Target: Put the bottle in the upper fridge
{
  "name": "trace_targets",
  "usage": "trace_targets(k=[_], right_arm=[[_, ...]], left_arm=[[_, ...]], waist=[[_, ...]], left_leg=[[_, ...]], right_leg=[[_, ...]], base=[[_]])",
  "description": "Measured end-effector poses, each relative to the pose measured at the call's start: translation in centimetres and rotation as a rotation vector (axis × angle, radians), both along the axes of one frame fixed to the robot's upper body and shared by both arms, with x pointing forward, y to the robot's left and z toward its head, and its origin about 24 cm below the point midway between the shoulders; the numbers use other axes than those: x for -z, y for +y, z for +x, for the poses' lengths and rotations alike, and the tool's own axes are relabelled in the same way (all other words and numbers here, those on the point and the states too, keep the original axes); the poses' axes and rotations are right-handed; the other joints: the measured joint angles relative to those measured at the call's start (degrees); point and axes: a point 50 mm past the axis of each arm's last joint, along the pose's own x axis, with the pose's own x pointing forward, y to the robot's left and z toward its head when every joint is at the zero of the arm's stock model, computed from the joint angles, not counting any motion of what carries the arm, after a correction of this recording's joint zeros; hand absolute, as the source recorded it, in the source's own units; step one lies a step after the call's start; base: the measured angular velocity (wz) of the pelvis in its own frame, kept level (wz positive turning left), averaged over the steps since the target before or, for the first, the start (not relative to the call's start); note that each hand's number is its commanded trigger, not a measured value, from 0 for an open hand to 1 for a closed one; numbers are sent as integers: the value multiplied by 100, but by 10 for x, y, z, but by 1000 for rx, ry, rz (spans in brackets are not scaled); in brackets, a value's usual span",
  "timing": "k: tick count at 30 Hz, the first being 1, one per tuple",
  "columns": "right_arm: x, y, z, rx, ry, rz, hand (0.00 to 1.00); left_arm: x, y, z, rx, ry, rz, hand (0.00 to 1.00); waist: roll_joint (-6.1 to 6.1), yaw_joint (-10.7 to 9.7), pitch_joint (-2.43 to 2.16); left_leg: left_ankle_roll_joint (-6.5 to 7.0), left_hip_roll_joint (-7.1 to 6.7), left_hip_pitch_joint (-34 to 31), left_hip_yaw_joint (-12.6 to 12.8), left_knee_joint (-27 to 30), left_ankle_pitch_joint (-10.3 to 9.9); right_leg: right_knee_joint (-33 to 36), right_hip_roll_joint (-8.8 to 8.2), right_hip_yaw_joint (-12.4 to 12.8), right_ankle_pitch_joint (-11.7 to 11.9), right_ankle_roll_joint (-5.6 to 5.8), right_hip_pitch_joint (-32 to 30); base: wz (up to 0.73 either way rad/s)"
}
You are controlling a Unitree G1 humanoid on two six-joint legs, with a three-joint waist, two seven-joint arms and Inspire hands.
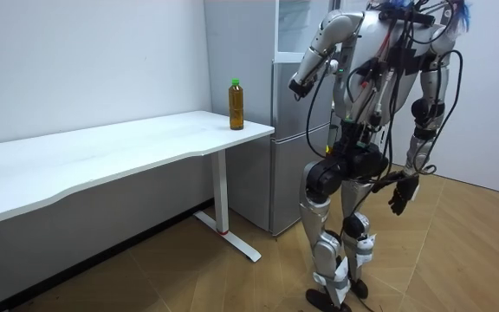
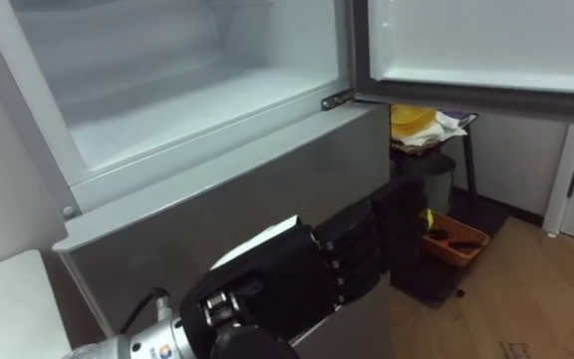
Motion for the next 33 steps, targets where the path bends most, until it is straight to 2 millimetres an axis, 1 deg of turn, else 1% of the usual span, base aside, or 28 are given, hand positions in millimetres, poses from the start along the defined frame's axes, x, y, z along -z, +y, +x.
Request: trace_targets(k=[1, 3, 4, 5, 6, 8, 9, 10, 11, 12, 13, 14, 15, 16, 17, 18, 19, 20, 21, 24, 25, 28, 29, 30, 31, 32, 33], right_arm=[[0, 1, 1, 12, -10, -12, 0], [-1, 1, 3, 42, -35, -26, 0], [0, 2, 5, 61, -47, -38, 0], [0, 2, 5, 76, -54, -44, 0], [0, 5, 5, 98, -64, -53, 0], [2, 9, 4, 119, -69, -55, 0], [3, 12, 4, 130, -73, -51, 0], [4, 15, 3, 144, -76, -50, 0], [4, 16, 2, 147, -74, -52, 0], [5, 18, 0, 159, -73, -51, 0], [5, 19, 0, 165, -74, -53, 0], [5, 19, -1, 166, -74, -55, 0], [5, 20, -6, 173, -70, -58, 0], [5, 20, -5, 174, -78, -60, 0], [6, 21, -6, 173, -77, -61, 0], [6, 22, -6, 171, -75, -62, 0], [6, 23, -5, 158, -80, -65, 0], [6, 24, -4, 148, -86, -68, 0], [6, 24, -1, 135, -100, -74, 0], [4, 24, 4, 133, -133, -90, 0], [3, 23, 6, 135, -150, -100, 0], [3, 25, 4, 141, -157, -101, 0], [3, 26, 3, 143, -158, -98, 0], [4, 28, 1, 148, -156, -91, 0], [5, 31, -2, 156, -151, -81, 0], [5, 32, -4, 161, -148, -77, 0], [6, 34, -7, 169, -143, -70, 0]], left_arm=[[-6, 2, -2, -13, -22, -17, 0], [-14, 10, 0, -55, -52, -48, 0], [-19, 17, 3, -102, -64, -67, 0], [-21, 20, 4, -130, -69, -76, 0], [-25, 28, 7, -187, -86, -95, 0], [-28, 39, 10, -257, -92, -133, 0], [-30, 47, 10, -307, -93, -160, 0], [-32, 55, 8, -352, -97, -185, 0], [-33, 59, 7, -374, -102, -196, 0], [-34, 69, 3, -433, -120, -212, 0], [-36, 79, 0, -493, -136, -232, 0], [-36, 83, -1, -522, -142, -241, 0], [-36, 90, -3, -572, -141, -259, 0], [-35, 99, -6, -624, -143, -276, 0], [-34, 103, -8, -651, -142, -283, 0], [-32, 110, -9, -703, -136, -296, 0], [-30, 117, -10, -760, -137, -298, 0], [-30, 121, -11, -785, -141, -300, 0], [-33, 127, -11, -831, -155, -307, 0], [-39, 143, -15, -934, -196, -366, 0], [-41, 150, -17, -973, -209, -393, 0], [-42, 165, -25, -1080, -227, -457, 0], [-41, 168, -28, -1099, -228, -467, 0], [-40, 173, -33, -1144, -235, -481, 0], [-37, 177, -37, -1183, -236, -486, 0], [-35, 180, -38, -1202, -231, -485, 0], [-31, 184, -42, -1241, -213, -483, 0]], waist=[[-7, 95, -3], [-29, 203, -13], [-54, 236, -25], [-69, 274, -35], [-99, 360, -50], [-147, 504, -72], [-162, 585, -98], [-178, 676, -99], [-187, 690, -101], [-190, 753, -115], [-194, 875, -113], [-198, 906, -111], [-226, 991, -122], [-256, 1118, -119], [-280, 1140, -118], [-329, 1237, -118], [-357, 1367, -128], [-365, 1406, -124], [-390, 1456, -110], [-411, 1543, -94], [-404, 1599, -98], [-369, 1613, -116], [-361, 1616, -127], [-357, 1650, -130], [-359, 1699, -128], [-362, 1714, -126], [-367, 1740, -126]], left_leg=[[-5, 0, -7, -40, 4, 3], [-14, 0, -2, -121, 28, 10], [-21, -5, 1, -198, 39, 14], [-28, -8, 2, -224, 38, 19], [-40, -8, -11, -306, 34, 26], [-67, -8, 1, -383, 37, 45], [-83, -10, -6, -466, 55, 57], [-94, -11, -29, -553, 70, 65], [-96, -11, -41, -613, 84, 67], [-106, -16, -54, -696, 92, 73], [-118, -15, -53, -732, 93, 81], [-121, -19, -51, -776, 93, 83], [-129, -24, -40, -822, 93, 95], [-137, -29, -30, -877, 96, 100], [-142, -35, -24, -922, 98, 104], [-152, -45, -8, -999, 98, 110], [-160, -43, -4, -1025, 108, 116], [-162, -43, -5, -1053, 119, 117], [-164, -50, -7, -1137, 129, 117], [-168, -79, -15, -1304, 135, 119], [-168, -97, -12, -1370, 132, 119], [-166, -150, 4, -1556, 129, 120], [-166, -156, 8, -1569, 129, 120], [-166, -166, 8, -1593, 129, 120], [-167, -167, 8, -1623, 132, 120], [-168, -169, 10, -1649, 135, 121], [-169, -179, 12, -1713, 136, 121]], right_leg=[[-1, -7, -40, -7, -8, 27], [-10, -15, -125, -17, -20, 85], [-12, -26, -182, -42, -28, 109], [-10, -31, -222, -55, -36, 115], [-13, -40, -317, -71, -53, 151], [-40, -35, -375, -88, -71, 200], [-117, -32, -424, -88, -80, 224], [-133, -38, -506, -87, -90, 270], [-154, -42, -553, -90, -94, 288], [-191, -47, -627, -94, -102, 327], [-201, -53, -693, -102, -115, 352], [-214, -64, -748, -105, -119, 380], [-208, -104, -811, -129, -130, 414], [-209, -110, -857, -151, -139, 458], [-211, -113, -884, -160, -144, 494], [-209, -117, -930, -192, -151, 509], [-211, -114, -930, -202, -164, 525], [-216, -113, -938, -205, -169, 543], [-225, -116, -989, -216, -171, 581], [-242, -120, -1128, -252, -171, 653], [-275, -139, -1179, -258, -167, 695], [-299, -181, -1290, -295, -145, 807], [-295, -186, -1294, -306, -140, 816], [-285, -196, -1315, -332, -140, 833], [-287, -201, -1388, -337, -143, 877], [-292, -203, -1406, -338, -143, 896], [-294, -205, -1437, -346, -140, 904]], base=[[18], [23], [30], [31], [28], [26], [29], [35], [43], [32], [31], [28], [30], [27], [28], [22], [20], [20], [33], [31], [27], [28], [21], [16], [17], [22], [24]])
